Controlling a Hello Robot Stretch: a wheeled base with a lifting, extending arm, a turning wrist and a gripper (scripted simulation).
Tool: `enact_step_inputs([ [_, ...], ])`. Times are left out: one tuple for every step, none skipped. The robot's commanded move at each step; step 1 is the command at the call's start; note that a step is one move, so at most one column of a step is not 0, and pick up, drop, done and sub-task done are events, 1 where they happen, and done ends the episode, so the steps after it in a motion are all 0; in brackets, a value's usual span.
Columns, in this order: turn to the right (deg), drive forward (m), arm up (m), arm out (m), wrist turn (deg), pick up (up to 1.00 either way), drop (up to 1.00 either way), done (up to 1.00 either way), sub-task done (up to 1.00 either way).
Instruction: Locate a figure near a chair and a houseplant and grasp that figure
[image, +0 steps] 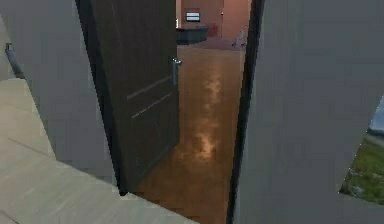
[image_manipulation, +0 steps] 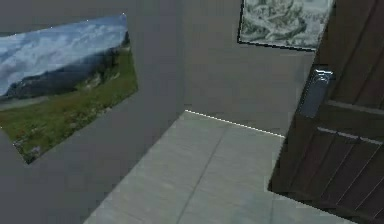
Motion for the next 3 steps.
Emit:
enact_step_inputs([
  [0.0,0.55,0.00,0.00,0.0,0.00,0.00,0.00,0.00],
  [-45.0,0.00,0.00,0.00,0.0,0.00,0.00,0.00,0.00],
  [-18.0,0.00,0.00,0.00,0.0,0.00,0.00,0.00,0.00],
])
